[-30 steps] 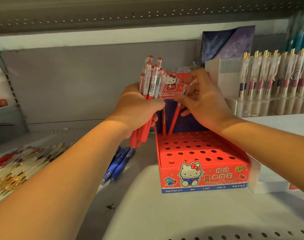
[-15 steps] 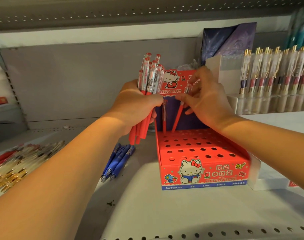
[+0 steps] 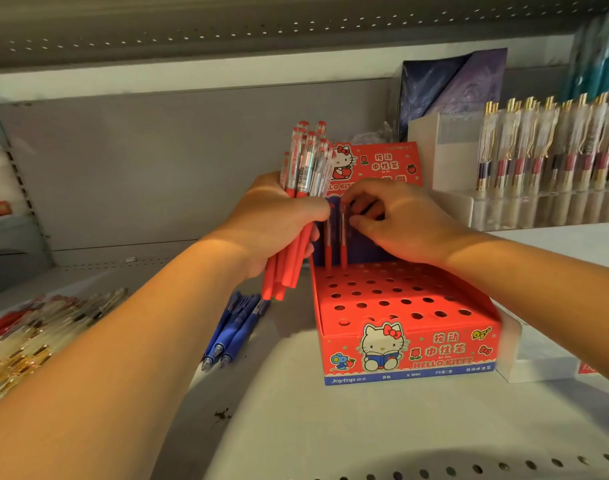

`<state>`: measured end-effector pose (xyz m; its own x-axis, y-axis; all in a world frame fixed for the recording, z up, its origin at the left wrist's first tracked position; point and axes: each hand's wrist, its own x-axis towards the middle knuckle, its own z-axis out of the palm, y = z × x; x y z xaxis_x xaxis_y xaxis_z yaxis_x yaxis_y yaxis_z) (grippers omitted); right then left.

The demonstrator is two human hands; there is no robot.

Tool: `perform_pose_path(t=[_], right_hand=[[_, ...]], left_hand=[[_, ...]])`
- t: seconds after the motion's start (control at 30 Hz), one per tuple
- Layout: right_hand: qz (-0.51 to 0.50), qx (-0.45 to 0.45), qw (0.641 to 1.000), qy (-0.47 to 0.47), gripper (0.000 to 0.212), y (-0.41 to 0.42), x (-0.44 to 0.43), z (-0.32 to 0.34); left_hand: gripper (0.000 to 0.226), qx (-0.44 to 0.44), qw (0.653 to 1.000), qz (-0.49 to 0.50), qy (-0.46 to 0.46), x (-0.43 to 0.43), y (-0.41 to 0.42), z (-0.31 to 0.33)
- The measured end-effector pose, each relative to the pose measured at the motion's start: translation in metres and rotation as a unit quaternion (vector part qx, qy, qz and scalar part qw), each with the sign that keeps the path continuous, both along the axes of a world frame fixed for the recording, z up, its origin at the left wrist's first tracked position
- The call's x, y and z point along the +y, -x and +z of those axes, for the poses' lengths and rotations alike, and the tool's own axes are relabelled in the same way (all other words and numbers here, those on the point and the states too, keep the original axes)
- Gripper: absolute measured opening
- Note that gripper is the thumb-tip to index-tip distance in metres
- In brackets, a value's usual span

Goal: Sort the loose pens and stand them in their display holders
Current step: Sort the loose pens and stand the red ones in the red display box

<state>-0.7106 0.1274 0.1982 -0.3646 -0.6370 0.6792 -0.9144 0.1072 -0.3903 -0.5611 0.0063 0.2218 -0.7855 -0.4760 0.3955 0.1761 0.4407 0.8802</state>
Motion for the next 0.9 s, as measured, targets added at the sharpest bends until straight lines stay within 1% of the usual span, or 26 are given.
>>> perform_pose_path(t=[0.03, 0.07, 0.1, 0.17, 0.2, 0.23, 0.3, 0.47, 0.53, 0.6, 0.67, 0.77, 0.9], right_hand=[[0.001, -0.007, 1.000, 0.018, 0.026, -0.004, 0.001, 0.004], [0.016, -0.040, 0.998, 0.045, 0.025, -0.008, 0.001, 0.008], [0.050, -0.097, 0.991, 0.076, 0.024, -0.013, 0.002, 0.013], [0.142, -0.232, 0.954, 0.128, 0.022, -0.024, 0.006, 0.021], [0.182, -0.279, 0.933, 0.138, 0.022, -0.028, 0.008, 0.024], [0.210, -0.308, 0.917, 0.141, 0.023, -0.031, 0.009, 0.026], [0.234, -0.337, 0.900, 0.148, 0.025, -0.035, 0.011, 0.026], [0.246, -0.368, 0.880, 0.173, 0.022, -0.038, 0.010, 0.025], [0.254, -0.386, 0.867, 0.185, 0.027, -0.038, 0.011, 0.026], [0.242, -0.405, 0.859, 0.201, 0.033, -0.037, 0.010, 0.027], [0.212, -0.414, 0.858, 0.219, 0.034, -0.036, 0.010, 0.029], [0.161, -0.393, 0.869, 0.254, 0.024, -0.029, 0.012, 0.032], [0.094, -0.302, 0.916, 0.248, 0.021, -0.020, 0.015, 0.029]], left_hand=[[0.015, -0.002, 1.000, -0.008, 0.000, 0.000, 0.001, 0.000], [0.014, -0.005, 1.000, -0.016, 0.001, 0.001, 0.001, -0.001], [0.013, -0.008, 1.000, -0.025, 0.001, 0.001, 0.001, -0.002], [0.010, -0.014, 0.999, -0.044, -0.004, 0.003, 0.002, -0.003], [0.010, -0.014, 0.999, -0.052, -0.008, 0.004, 0.002, -0.003], [0.010, -0.011, 0.998, -0.059, -0.013, 0.004, 0.001, -0.003], [0.011, -0.006, 0.997, -0.067, -0.023, 0.005, 0.001, -0.002], [0.011, 0.012, 0.995, -0.077, -0.061, 0.009, 0.002, -0.003], [0.011, 0.025, 0.994, -0.077, -0.073, 0.010, 0.002, -0.002], [0.014, 0.035, 0.994, -0.068, -0.081, 0.008, 0.002, -0.001], [0.014, 0.040, 0.994, -0.048, -0.088, 0.005, 0.002, -0.001], [0.012, 0.046, 0.996, -0.003, -0.075, 0.001, 0.003, -0.001], [0.010, 0.035, 0.997, 0.045, -0.043, -0.003, 0.004, -0.002]])
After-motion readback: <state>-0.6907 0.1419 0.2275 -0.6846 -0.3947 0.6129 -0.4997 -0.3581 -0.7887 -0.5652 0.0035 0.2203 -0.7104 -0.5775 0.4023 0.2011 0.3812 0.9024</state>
